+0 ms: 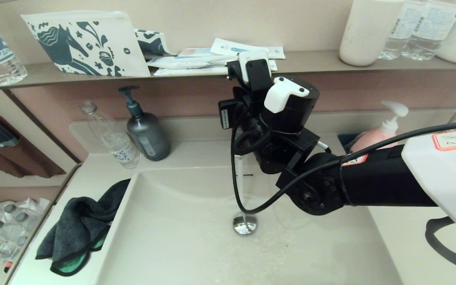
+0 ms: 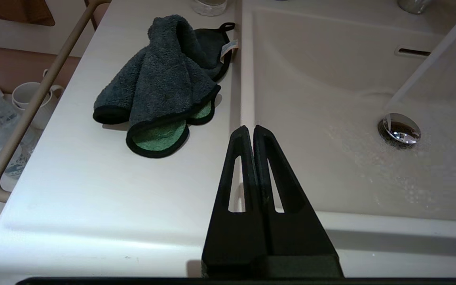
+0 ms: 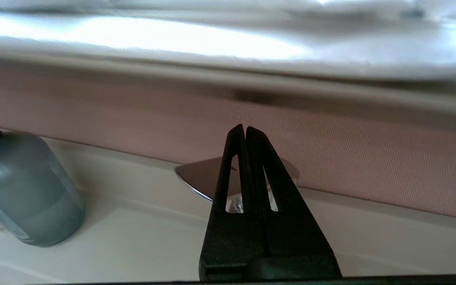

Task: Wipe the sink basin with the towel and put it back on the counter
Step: Turn off the faucet

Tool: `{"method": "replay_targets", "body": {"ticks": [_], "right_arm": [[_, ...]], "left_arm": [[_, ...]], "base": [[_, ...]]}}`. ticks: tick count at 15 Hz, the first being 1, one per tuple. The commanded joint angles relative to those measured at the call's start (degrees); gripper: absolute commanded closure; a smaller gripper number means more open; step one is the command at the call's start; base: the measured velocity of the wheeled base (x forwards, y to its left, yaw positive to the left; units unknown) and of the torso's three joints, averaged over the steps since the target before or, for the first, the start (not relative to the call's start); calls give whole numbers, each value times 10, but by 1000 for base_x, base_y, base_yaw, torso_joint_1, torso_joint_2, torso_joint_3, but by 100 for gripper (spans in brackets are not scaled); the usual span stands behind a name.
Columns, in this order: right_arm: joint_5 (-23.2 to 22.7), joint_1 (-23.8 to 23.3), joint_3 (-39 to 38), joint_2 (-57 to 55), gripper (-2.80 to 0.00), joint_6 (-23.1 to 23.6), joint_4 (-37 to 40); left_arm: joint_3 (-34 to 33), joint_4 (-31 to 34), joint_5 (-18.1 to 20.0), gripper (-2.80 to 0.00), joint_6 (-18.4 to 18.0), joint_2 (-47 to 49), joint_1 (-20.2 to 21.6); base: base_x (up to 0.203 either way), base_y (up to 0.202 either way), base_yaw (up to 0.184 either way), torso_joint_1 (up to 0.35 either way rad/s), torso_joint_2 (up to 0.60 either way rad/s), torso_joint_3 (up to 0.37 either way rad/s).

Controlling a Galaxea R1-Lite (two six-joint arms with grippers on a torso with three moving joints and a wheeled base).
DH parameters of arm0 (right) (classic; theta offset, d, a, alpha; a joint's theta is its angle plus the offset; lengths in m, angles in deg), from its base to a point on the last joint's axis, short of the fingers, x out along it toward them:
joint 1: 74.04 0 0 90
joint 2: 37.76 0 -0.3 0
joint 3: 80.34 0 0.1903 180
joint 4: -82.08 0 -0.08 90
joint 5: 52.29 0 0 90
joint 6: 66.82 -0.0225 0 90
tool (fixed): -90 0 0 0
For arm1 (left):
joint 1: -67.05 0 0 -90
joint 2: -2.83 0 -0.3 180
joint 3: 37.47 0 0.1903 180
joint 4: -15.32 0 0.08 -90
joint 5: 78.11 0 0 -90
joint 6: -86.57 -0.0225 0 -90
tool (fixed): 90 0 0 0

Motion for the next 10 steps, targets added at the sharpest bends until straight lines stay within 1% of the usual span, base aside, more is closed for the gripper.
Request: {"method": "replay_targets", "body": {"ticks": [1,10], "right_arm": [[2,0,-1,-3,0,1,-2],[2,5,-23,0,0,1,28]], "left_arm": [[0,0,-1,0,1,1,0],[0,0,-1,0,1,1,0]], "base": [[0,0,0,0,0,0],[0,0,0,0,0,0]]}}
